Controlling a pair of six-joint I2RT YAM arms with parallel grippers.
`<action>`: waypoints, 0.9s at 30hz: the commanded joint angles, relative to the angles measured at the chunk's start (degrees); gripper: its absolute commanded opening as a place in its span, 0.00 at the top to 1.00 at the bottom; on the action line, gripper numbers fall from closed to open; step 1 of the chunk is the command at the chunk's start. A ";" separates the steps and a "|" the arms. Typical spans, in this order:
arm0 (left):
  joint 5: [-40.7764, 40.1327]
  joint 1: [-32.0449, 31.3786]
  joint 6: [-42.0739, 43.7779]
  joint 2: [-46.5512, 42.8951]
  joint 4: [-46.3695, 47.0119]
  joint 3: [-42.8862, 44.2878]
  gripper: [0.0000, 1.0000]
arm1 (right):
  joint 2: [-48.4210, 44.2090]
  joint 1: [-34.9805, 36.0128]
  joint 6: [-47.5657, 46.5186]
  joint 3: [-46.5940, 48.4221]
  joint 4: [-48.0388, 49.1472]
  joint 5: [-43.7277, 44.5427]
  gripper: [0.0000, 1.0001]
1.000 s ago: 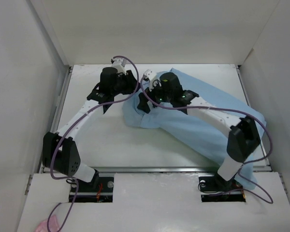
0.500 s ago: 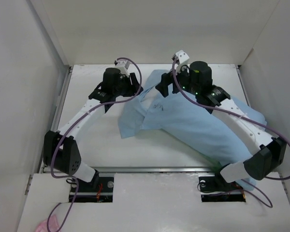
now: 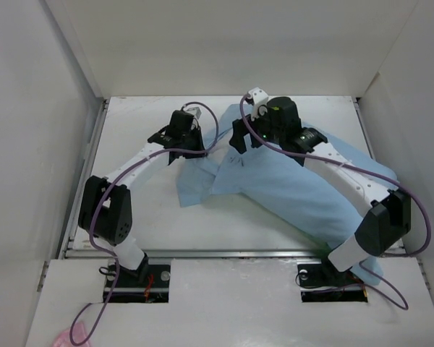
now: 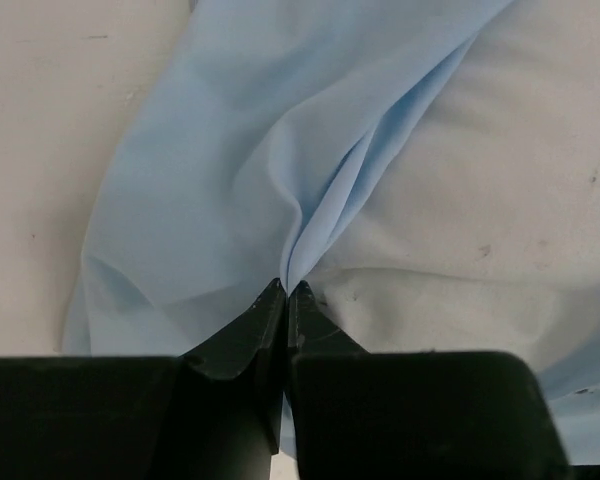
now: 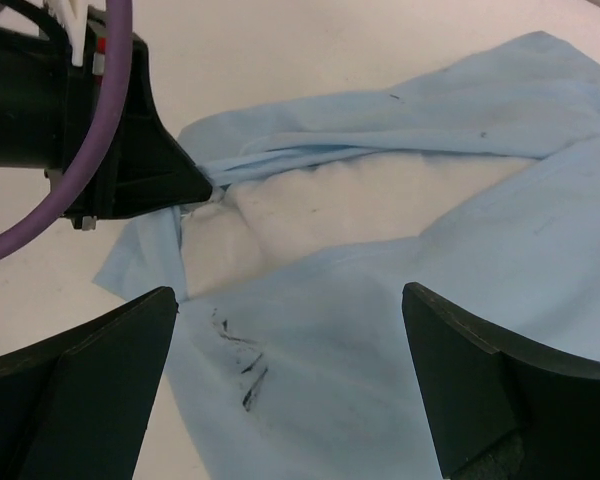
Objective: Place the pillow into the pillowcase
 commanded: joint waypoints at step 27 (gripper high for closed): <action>5.00 -9.19 -4.36 -13.49 6.56 -1.86 1.00 | 11.42 -0.53 10.06 7.51 10.37 -5.86 0.45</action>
